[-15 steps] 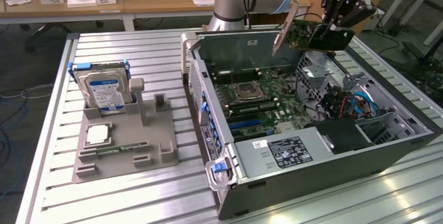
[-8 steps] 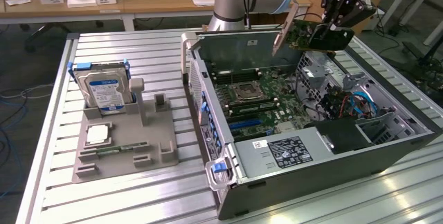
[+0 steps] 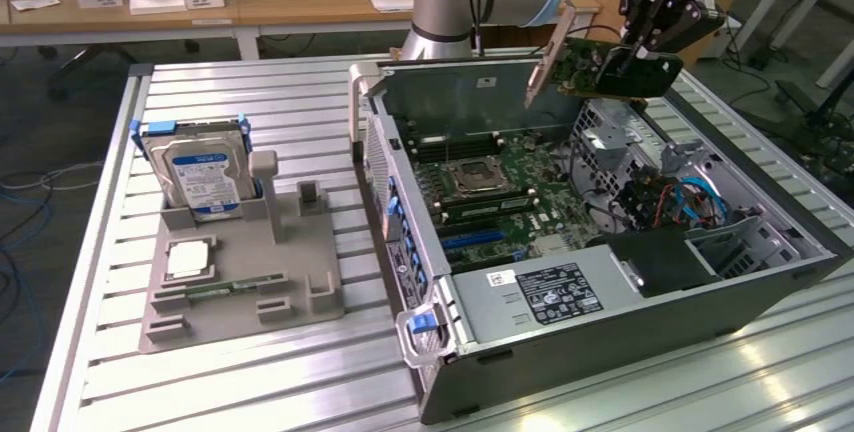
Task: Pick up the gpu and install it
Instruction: 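Insert the gpu into the slot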
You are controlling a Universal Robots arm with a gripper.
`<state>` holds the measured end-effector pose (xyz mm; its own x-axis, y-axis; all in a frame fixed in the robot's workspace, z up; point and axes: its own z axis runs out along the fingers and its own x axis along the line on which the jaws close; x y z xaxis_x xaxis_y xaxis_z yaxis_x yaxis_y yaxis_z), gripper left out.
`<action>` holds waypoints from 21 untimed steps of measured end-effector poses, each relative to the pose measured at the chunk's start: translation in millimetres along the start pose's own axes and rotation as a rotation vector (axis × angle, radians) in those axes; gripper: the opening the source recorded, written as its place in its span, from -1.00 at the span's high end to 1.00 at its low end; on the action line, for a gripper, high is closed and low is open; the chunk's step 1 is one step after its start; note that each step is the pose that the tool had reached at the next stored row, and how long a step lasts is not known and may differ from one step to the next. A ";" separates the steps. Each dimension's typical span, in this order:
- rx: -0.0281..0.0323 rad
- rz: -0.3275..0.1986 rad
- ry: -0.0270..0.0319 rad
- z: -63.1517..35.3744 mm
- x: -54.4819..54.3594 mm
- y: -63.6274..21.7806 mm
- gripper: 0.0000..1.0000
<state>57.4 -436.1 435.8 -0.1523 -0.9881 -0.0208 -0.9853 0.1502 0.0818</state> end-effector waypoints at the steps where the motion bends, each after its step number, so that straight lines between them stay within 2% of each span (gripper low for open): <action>1: 0.0000 -0.001 0.0001 0.0 0.0 0.0 0.47; 5: -0.0003 -0.015 0.0013 0.0 0.0 0.0 0.47; 7: 0.0014 -0.024 0.0014 0.6 0.0 0.0 0.47; 15: 0.0330 -0.070 0.0009 4.6 0.1 -0.2 0.47; 21: 0.0418 -0.096 -0.0030 10.0 0.4 0.9 0.47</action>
<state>55.6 -436.0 425.9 -0.0572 -0.9979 -0.0295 -0.9977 0.0561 0.0377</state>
